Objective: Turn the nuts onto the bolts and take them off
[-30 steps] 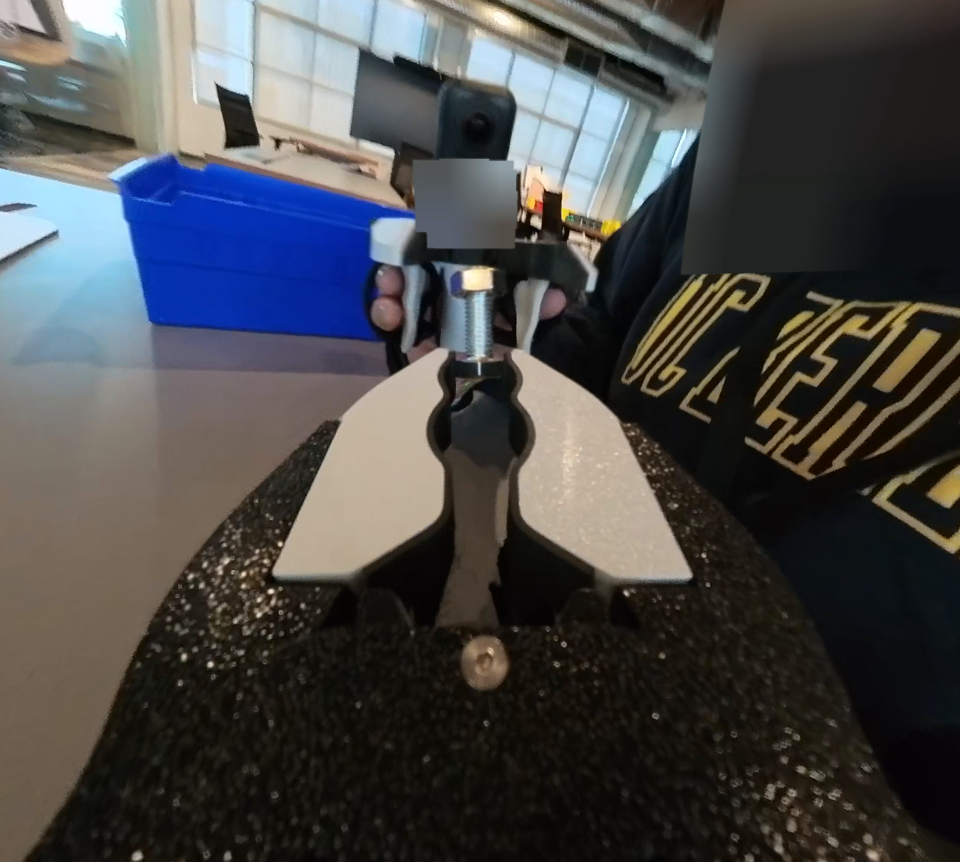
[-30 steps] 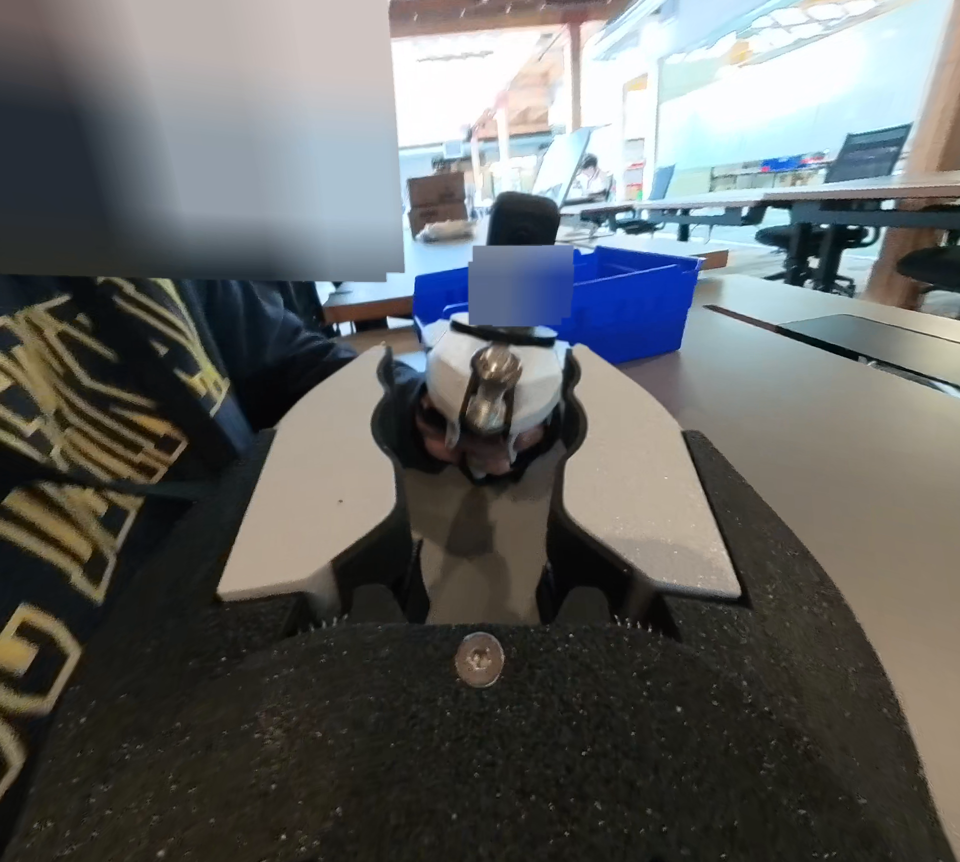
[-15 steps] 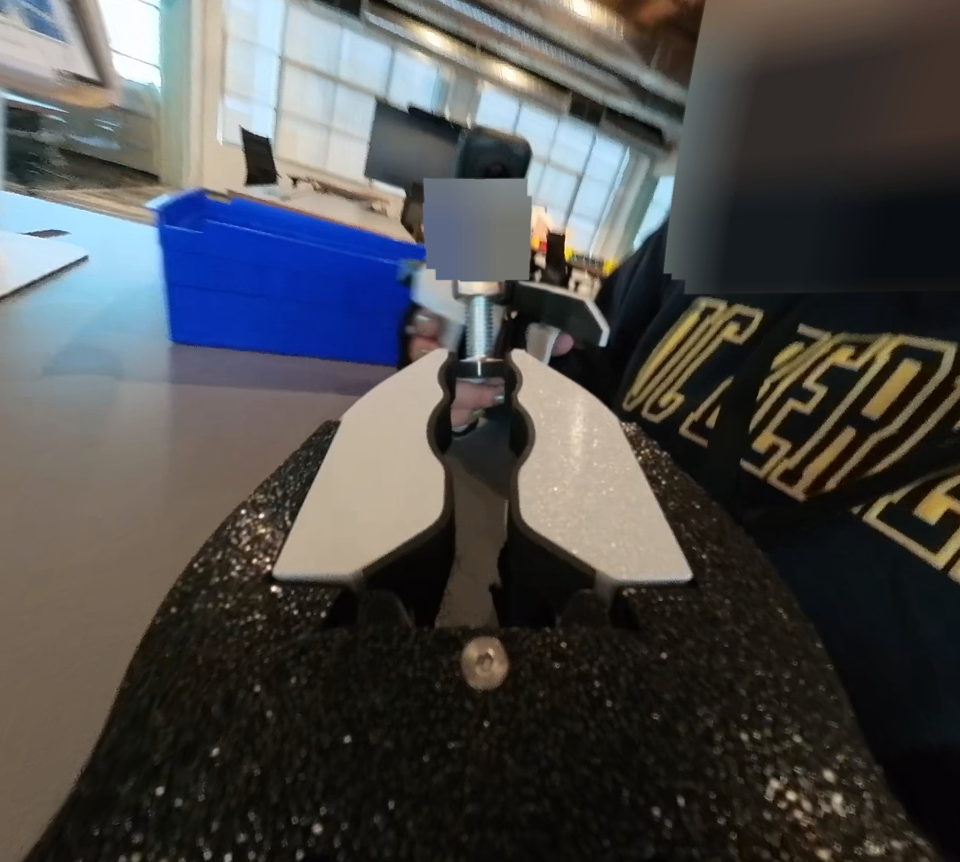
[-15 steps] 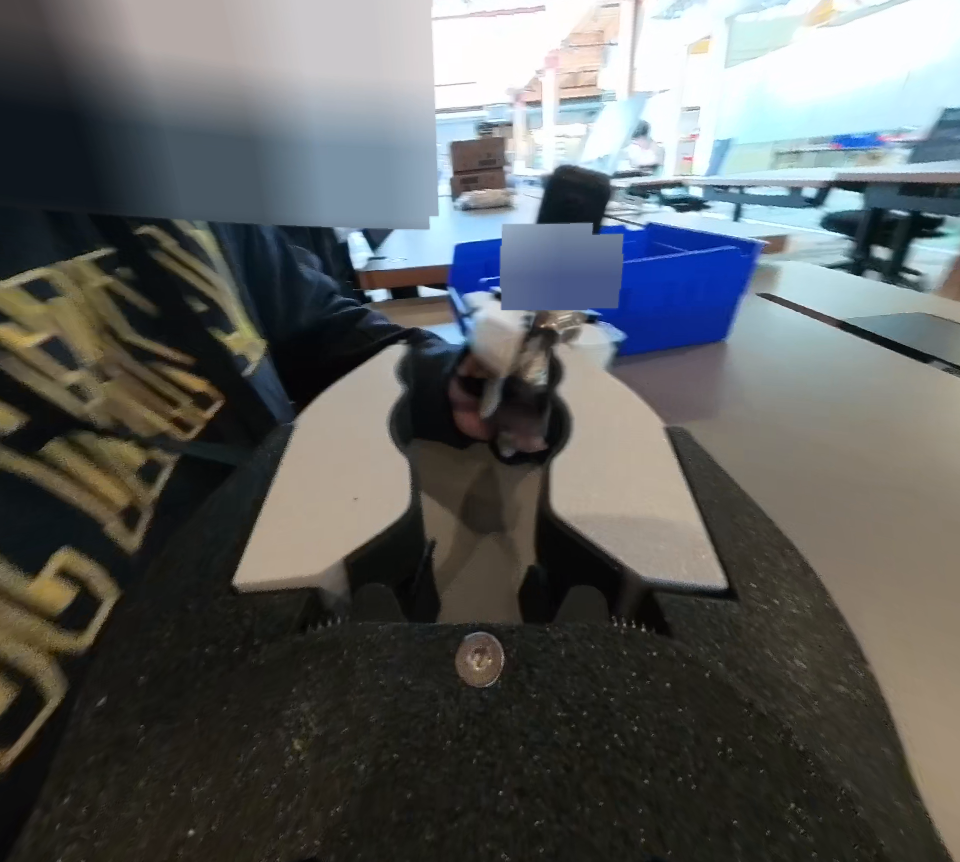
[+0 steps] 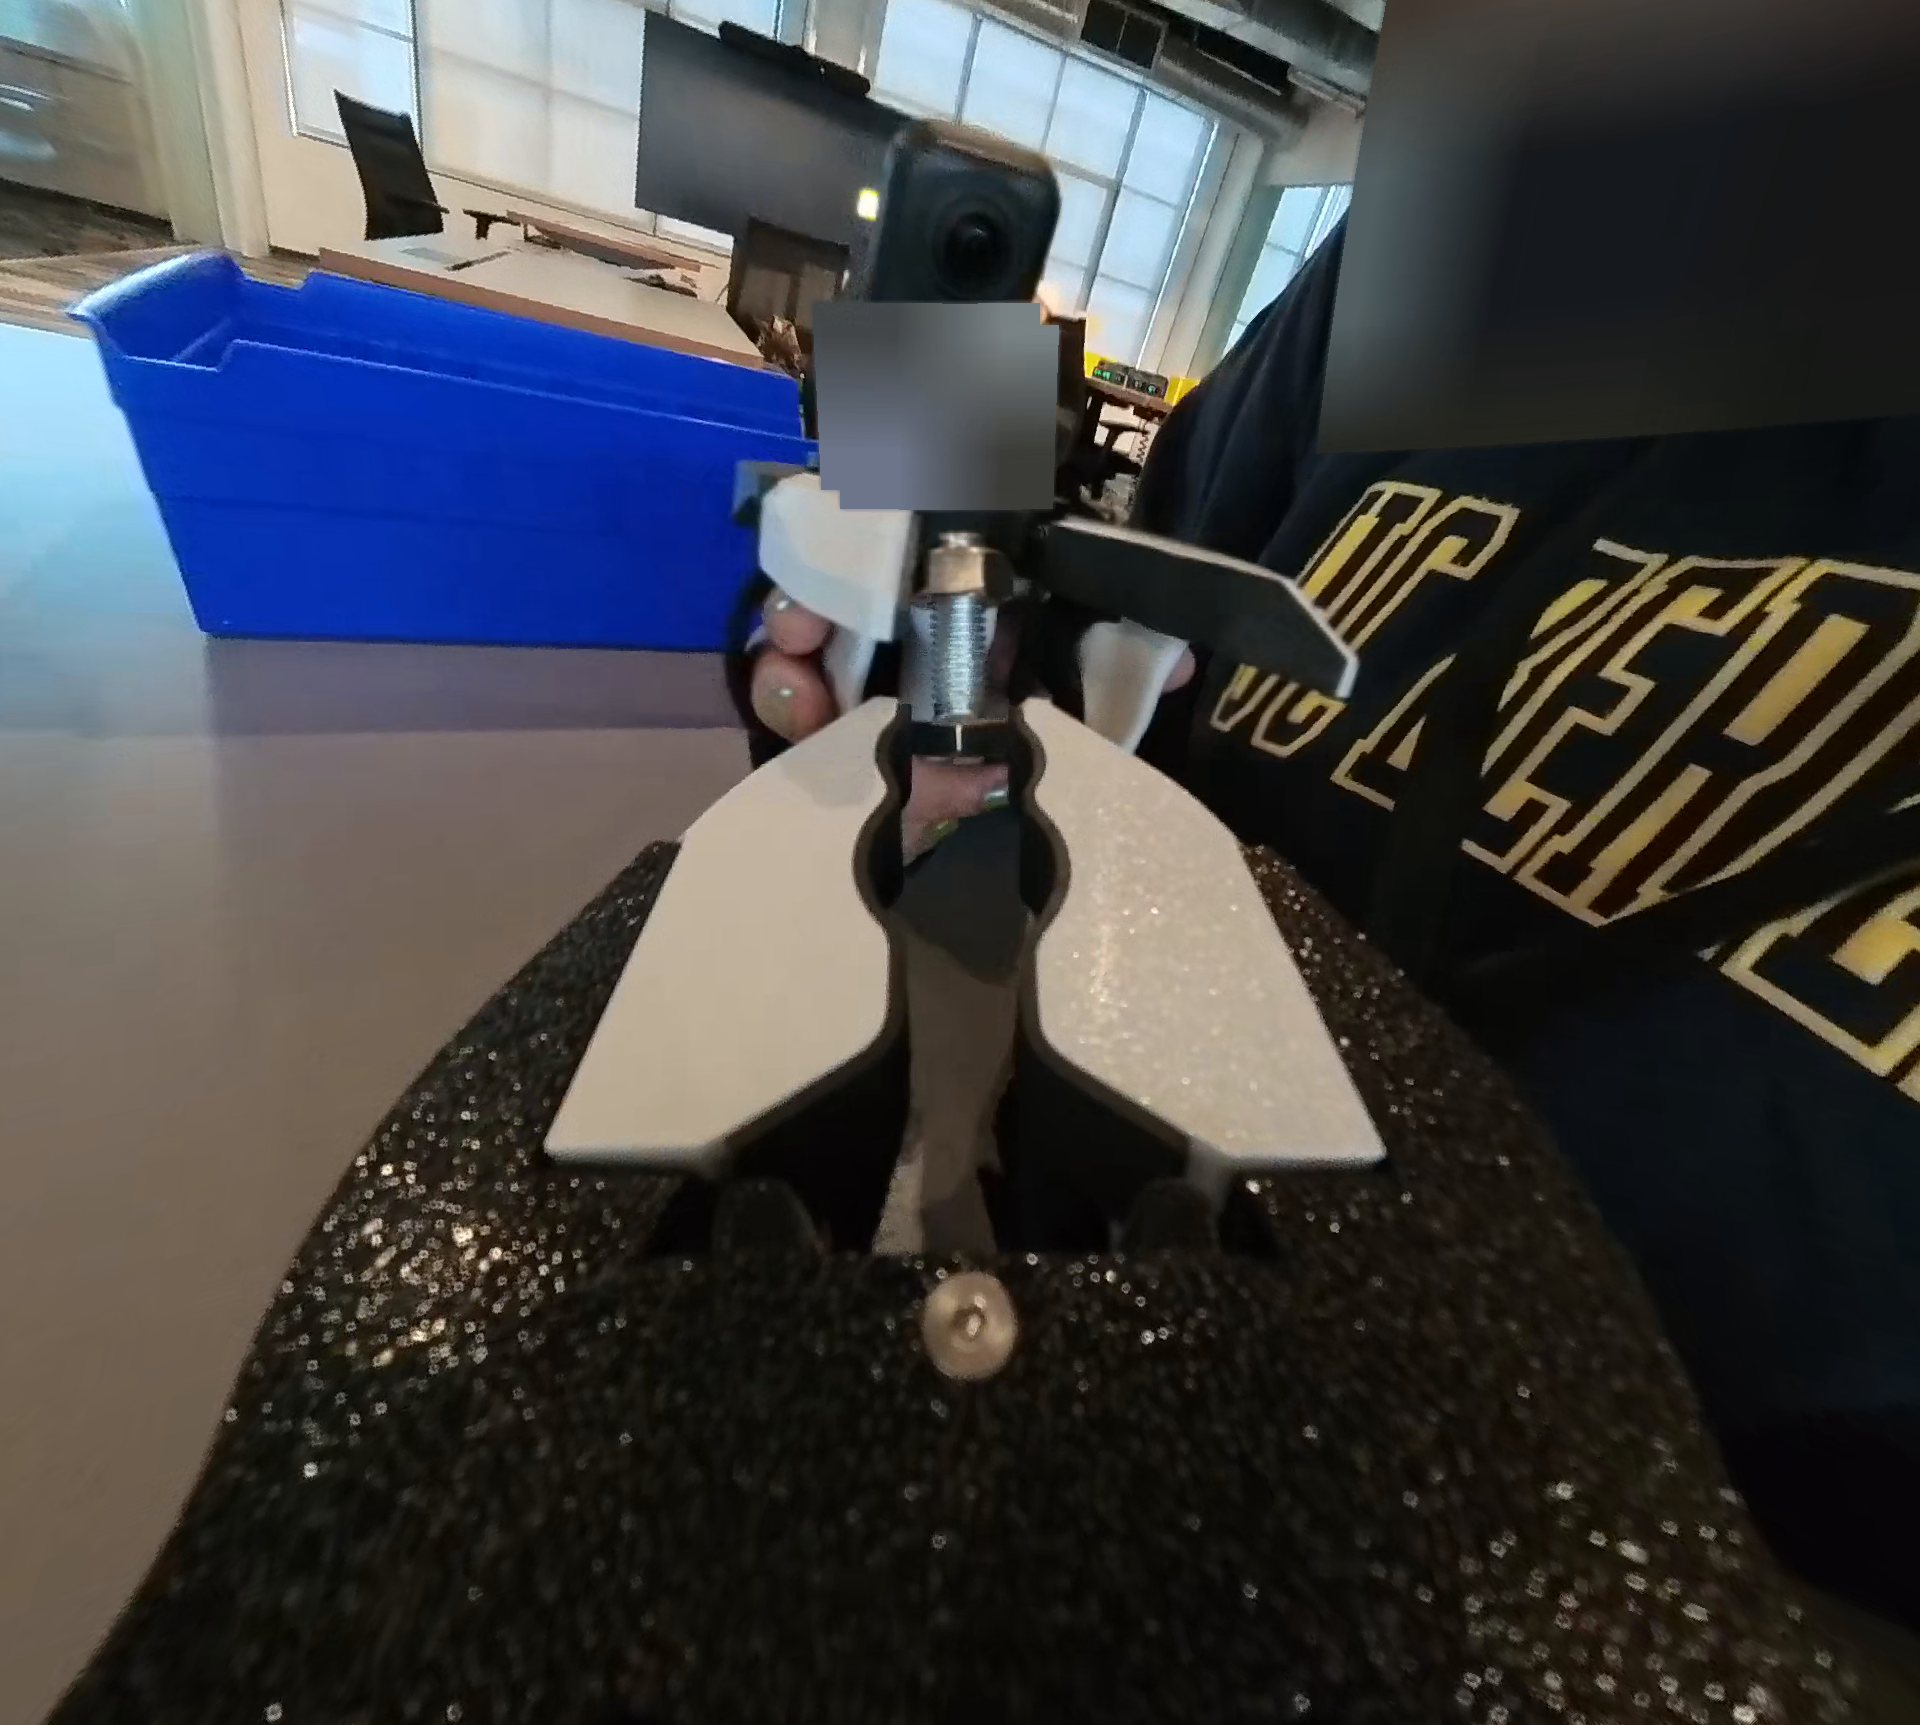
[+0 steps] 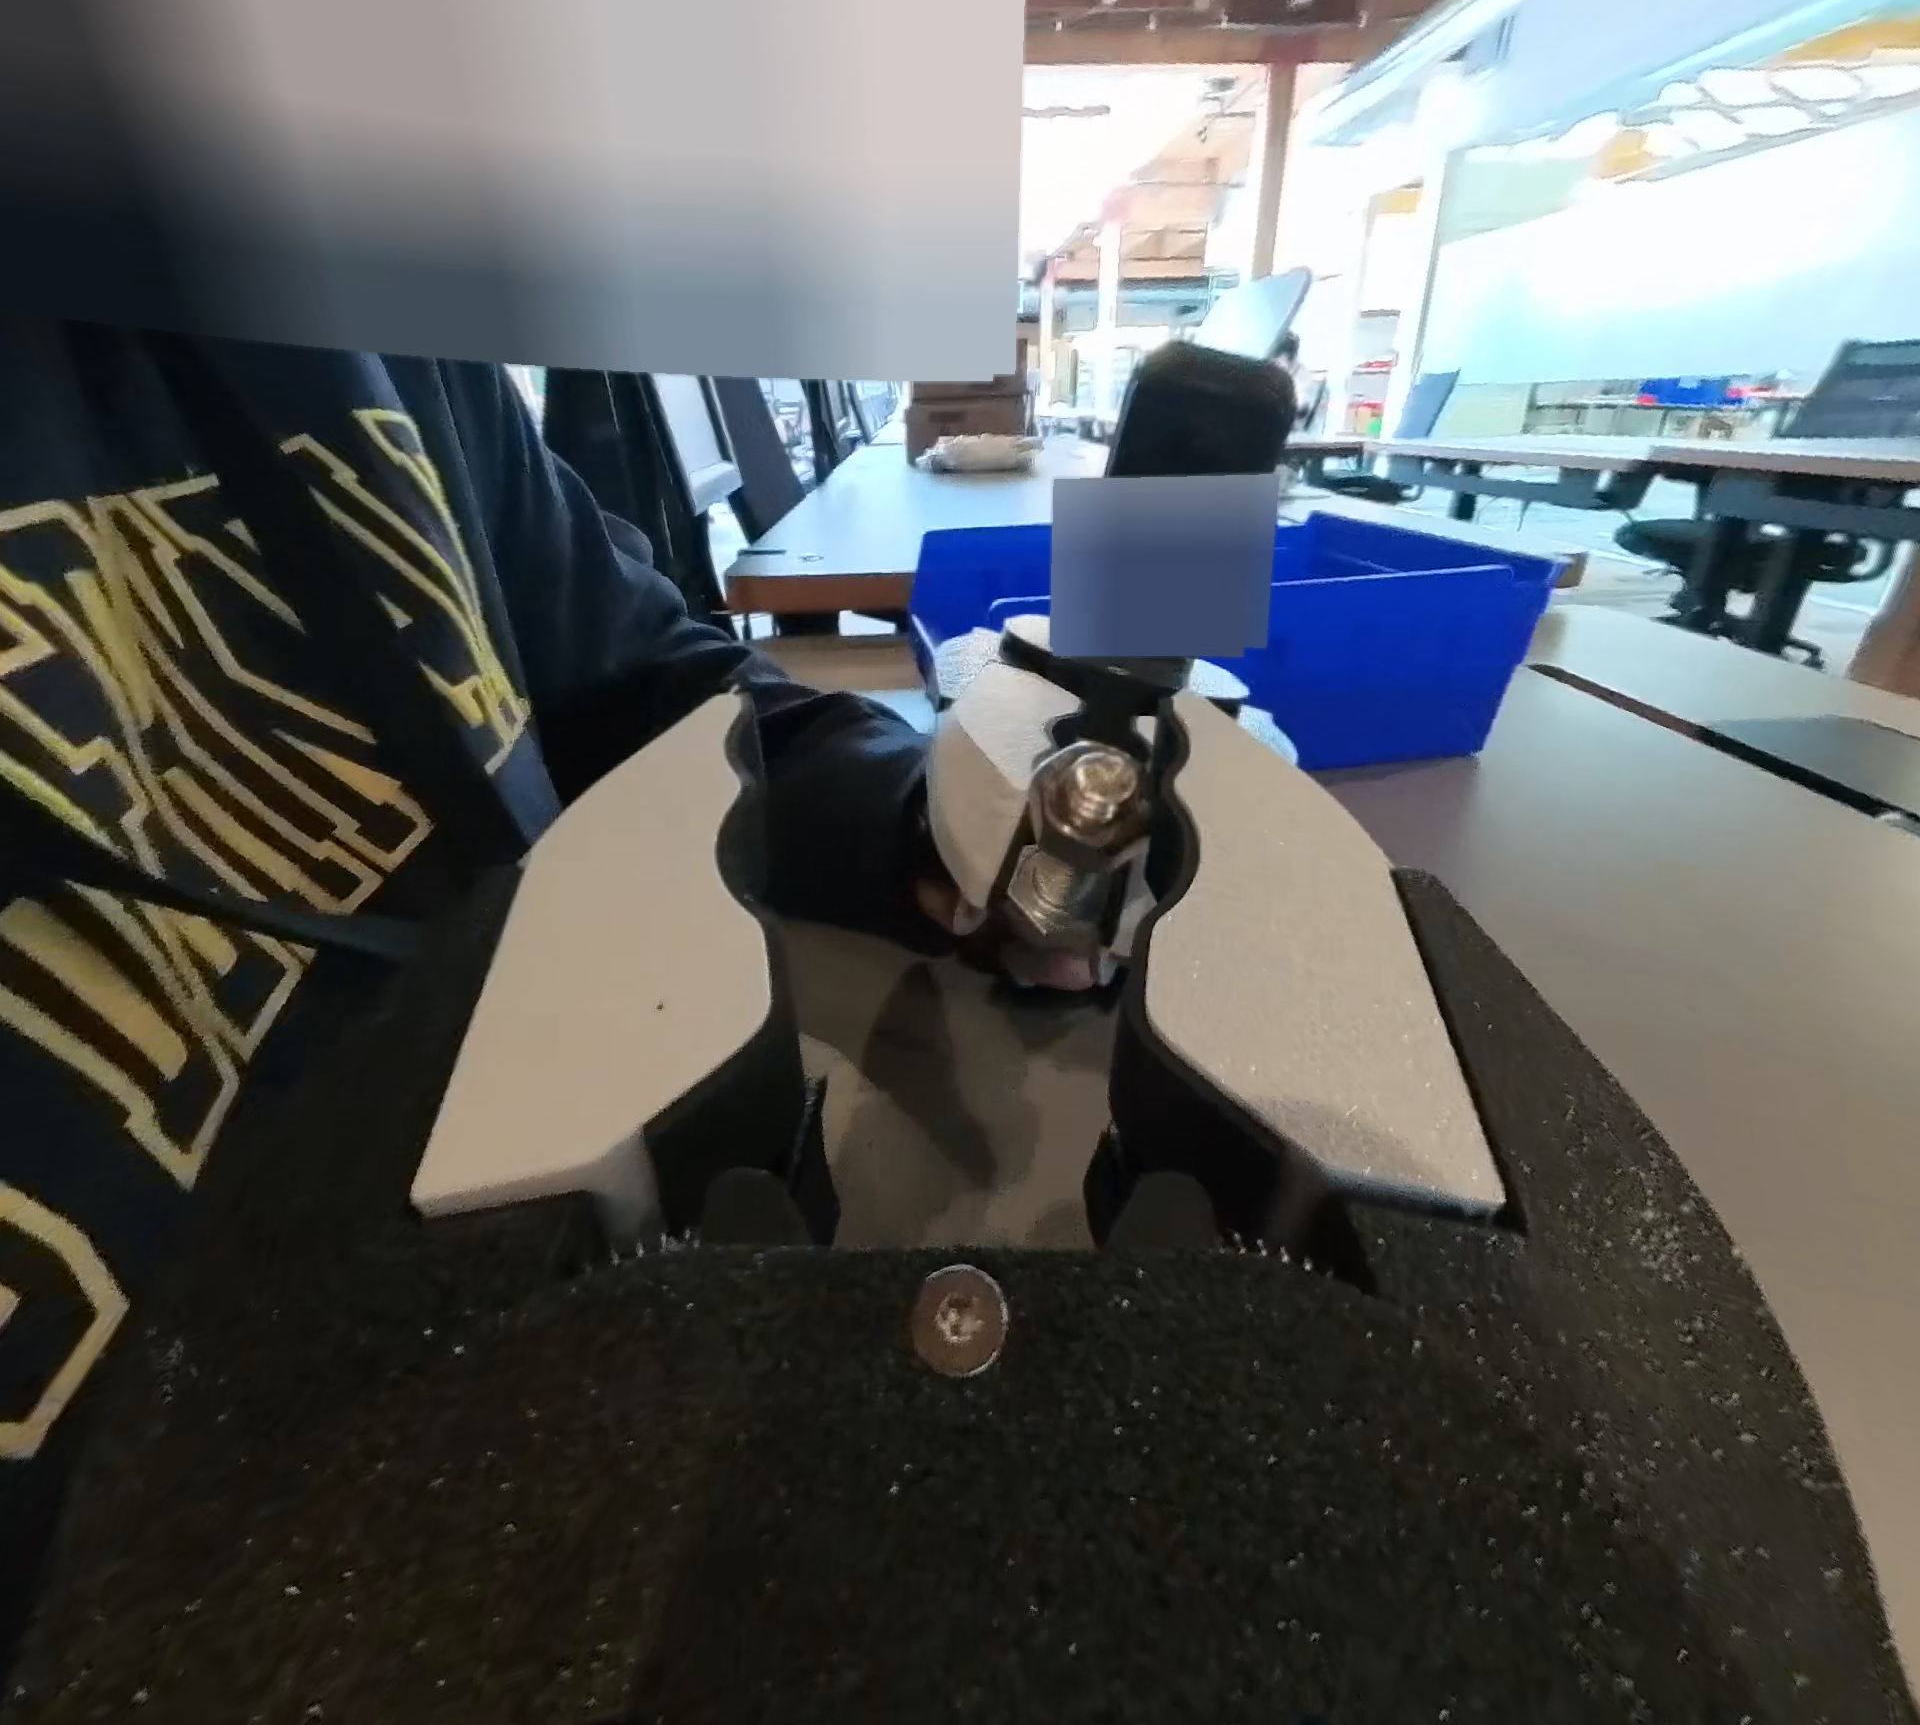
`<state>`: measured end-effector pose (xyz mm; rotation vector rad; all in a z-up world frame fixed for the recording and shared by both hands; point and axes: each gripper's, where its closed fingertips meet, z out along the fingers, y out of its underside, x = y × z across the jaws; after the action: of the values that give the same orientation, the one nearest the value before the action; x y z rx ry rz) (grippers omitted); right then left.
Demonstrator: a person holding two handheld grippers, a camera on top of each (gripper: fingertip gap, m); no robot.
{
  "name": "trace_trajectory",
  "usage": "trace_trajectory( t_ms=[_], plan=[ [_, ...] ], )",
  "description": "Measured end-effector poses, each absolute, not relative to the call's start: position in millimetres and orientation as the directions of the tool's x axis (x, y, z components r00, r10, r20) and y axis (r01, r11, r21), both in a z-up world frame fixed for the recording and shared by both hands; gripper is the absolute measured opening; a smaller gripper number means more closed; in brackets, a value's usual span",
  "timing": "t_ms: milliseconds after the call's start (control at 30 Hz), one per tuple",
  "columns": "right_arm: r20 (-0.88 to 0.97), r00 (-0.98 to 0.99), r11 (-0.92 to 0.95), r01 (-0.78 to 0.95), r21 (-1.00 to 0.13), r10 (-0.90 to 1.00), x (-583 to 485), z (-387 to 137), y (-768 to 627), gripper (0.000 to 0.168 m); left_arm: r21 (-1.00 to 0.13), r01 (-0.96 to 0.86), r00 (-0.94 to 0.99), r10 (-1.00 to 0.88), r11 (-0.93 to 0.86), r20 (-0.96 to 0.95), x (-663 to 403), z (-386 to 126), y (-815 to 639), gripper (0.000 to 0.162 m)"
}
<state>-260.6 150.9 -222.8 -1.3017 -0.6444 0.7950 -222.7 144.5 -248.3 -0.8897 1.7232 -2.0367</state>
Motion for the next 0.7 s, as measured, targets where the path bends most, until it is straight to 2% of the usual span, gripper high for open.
trace_trajectory(
  t_ms=[200,300,367,467,700],
  plan=[
    [-0.064,0.595,0.042,-0.162,-0.986,0.801,-243.9,-224.5,152.7,0.067,-0.938,-0.075,-0.715,-0.637,-0.338,0.287,-222.1,-236.2,164.7,0.017],
    [-0.061,0.551,0.025,-0.146,-0.989,0.832,-240.8,-225.2,145.2,0.046,-0.906,-0.058,-0.698,-0.632,-0.418,0.336,-221.6,-231.1,179.1,0.017],
    [-0.107,0.578,-0.026,-0.147,-0.989,0.809,-235.1,-228.1,151.0,0.05,-0.902,-0.059,-0.702,-0.624,-0.428,0.343,-222.0,-230.6,180.0,0.017],
    [-0.141,0.624,-0.029,-0.186,-0.982,0.769,-229.2,-227.6,160.3,0.07,-0.931,-0.099,-0.726,-0.615,-0.352,0.31,-222.2,-236.9,165.7,0.017],
    [-0.031,0.571,0.07,-0.153,-0.986,0.82,-257.5,-221.5,148.0,0.069,-0.956,-0.184,-0.775,-0.565,-0.226,0.283,-224.3,-250.0,139.0,0.017]
  ],
)
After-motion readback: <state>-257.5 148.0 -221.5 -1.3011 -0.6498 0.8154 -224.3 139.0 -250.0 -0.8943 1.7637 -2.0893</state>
